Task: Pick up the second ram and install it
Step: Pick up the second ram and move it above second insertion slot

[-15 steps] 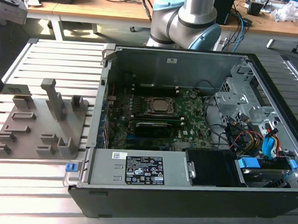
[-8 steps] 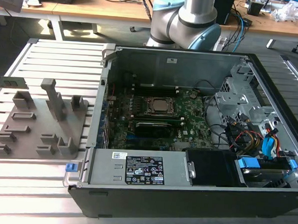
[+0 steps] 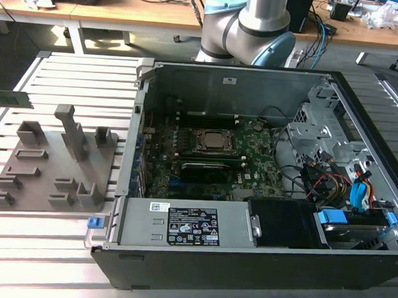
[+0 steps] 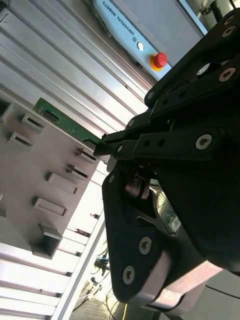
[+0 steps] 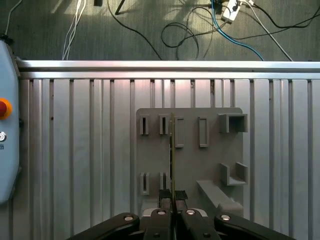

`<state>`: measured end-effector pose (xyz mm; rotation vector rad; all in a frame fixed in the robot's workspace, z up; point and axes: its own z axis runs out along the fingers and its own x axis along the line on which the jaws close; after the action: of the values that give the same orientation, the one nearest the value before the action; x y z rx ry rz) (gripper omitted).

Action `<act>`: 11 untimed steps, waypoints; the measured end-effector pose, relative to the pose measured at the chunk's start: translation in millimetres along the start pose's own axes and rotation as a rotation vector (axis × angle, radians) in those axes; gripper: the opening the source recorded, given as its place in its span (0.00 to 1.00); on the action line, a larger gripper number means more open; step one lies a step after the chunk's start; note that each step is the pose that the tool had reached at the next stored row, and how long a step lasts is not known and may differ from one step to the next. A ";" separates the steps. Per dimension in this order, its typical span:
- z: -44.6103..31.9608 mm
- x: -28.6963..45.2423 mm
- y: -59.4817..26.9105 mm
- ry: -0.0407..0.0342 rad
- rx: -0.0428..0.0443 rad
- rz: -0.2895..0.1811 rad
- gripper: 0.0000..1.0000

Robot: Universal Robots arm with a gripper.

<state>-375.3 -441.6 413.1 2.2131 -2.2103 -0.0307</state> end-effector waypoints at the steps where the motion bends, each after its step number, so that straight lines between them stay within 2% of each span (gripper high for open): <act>1: -3.8 0.0 0.0 0.0000 0.0000 0.000 0.14; 11: -20.7 -0.1 -0.1 0.0000 0.0000 0.000 0.14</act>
<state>-374.7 -441.6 433.8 2.2131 -2.2104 -0.0307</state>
